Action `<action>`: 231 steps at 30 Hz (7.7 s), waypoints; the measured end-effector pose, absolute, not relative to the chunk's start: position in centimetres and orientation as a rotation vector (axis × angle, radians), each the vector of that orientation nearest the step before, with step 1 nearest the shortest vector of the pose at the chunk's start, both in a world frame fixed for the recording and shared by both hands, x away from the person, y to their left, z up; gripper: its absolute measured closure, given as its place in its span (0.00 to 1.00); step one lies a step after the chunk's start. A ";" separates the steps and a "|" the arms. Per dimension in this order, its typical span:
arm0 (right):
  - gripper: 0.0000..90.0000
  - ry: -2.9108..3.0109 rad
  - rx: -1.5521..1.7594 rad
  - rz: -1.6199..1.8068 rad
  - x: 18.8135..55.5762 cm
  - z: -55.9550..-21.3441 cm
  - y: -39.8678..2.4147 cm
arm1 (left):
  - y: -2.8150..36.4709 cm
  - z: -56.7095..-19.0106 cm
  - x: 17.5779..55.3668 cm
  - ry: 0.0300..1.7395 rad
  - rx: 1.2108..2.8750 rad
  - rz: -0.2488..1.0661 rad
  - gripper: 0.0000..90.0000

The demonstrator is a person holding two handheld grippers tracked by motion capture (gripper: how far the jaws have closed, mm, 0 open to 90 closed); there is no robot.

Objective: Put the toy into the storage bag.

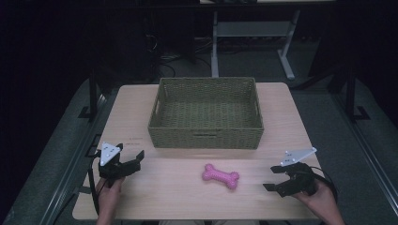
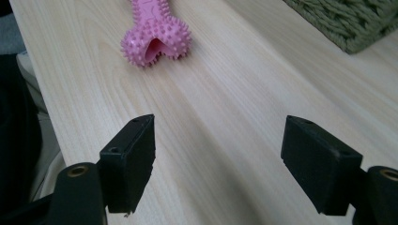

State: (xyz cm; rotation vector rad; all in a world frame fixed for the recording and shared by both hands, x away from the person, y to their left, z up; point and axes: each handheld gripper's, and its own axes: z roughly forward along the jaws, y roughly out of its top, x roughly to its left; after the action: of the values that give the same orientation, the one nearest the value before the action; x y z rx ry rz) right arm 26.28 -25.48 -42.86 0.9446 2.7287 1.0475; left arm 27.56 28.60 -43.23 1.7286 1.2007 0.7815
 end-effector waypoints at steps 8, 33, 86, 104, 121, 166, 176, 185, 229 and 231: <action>0.25 2.810 0.881 0.981 28.0 -41.8 -23.5 | 28.6 -43.3 27.7 1.195 1.741 0.767 0.15; 0.23 2.945 0.703 0.876 31.0 -39.2 -18.9 | 28.8 -43.2 27.8 1.197 1.729 0.770 0.15; 0.22 3.096 0.494 0.697 32.9 -40.0 -10.8 | 28.9 -43.2 27.9 1.202 1.721 0.762 0.15; 0.29 3.120 0.470 0.628 33.0 -41.8 -8.8 | 29.1 -43.2 27.9 1.207 1.717 0.761 0.15; 0.42 3.104 0.447 0.575 32.5 -43.2 -8.0 | 29.1 -43.2 27.9 1.205 1.725 0.757 0.15; 0.65 3.078 0.354 0.560 32.1 -42.8 -8.4 | 29.3 -43.3 27.9 1.213 1.709 0.745 0.15; 0.65 3.082 0.349 0.609 32.5 -41.2 -9.1 | 29.2 -43.3 27.9 1.213 1.714 0.745 0.15; 0.65 3.083 0.340 0.657 33.2 -39.8 -9.3 | 29.4 -43.3 28.0 1.217 1.708 0.747 0.15; 0.65 3.044 0.346 0.803 36.6 -33.5 -11.1 | 29.0 -43.5 28.2 1.206 1.728 0.753 0.15; 0.65 3.045 0.346 0.800 36.7 -33.2 -11.1 | 29.0 -43.4 28.2 1.205 1.729 0.755 0.15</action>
State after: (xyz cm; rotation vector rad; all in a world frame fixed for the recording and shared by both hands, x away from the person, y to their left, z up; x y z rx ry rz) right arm 36.72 -11.09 -33.17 0.3463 3.0454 0.8000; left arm 28.16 29.04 -43.42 1.7291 1.2045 0.7547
